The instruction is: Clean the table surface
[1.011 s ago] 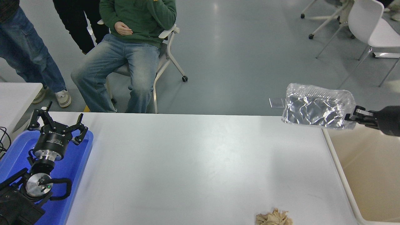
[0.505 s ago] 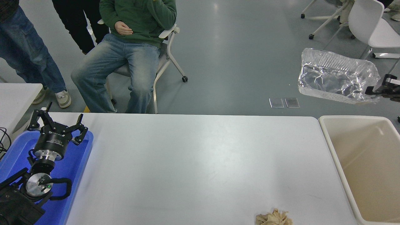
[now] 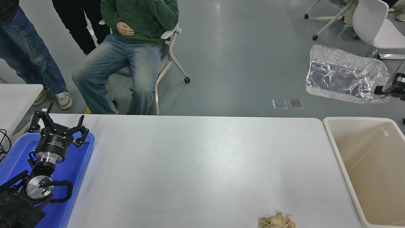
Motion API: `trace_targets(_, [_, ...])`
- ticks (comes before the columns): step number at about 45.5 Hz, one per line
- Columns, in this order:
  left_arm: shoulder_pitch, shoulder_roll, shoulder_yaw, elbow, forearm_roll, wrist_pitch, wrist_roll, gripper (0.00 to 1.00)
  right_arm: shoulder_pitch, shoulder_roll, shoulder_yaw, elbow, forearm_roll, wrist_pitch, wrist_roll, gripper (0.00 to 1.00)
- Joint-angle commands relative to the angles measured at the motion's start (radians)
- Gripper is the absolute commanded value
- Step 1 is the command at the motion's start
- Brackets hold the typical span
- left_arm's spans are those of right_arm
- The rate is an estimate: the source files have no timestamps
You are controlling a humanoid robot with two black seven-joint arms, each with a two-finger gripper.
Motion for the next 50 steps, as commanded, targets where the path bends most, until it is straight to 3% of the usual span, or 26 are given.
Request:
trace_targets(1, [0.000,0.000,0.000,0.000,0.000,0.000,0.000,1.00,-0.004,0.009,-0.004,-0.016,-0.001,-0.006,-0.005,0.00])
trace_targets(17, [0.000,0.000,0.000,0.000,0.000,0.000,0.000,1.00,-0.033,0.056,-0.009,-0.209,-0.001,-0.093,-0.008,0.00])
trace_targets(32, [0.000,0.000,0.000,0.000,0.000,0.000,0.000,1.00,-0.174,0.219,0.005,-0.460,0.008,-0.286,-0.009,0.00])
trace_targets(50, [0.000,0.000,0.000,0.000,0.000,0.000,0.000,1.00,-0.347,0.455,0.008,-0.769,0.162,-0.466,-0.008,0.00])
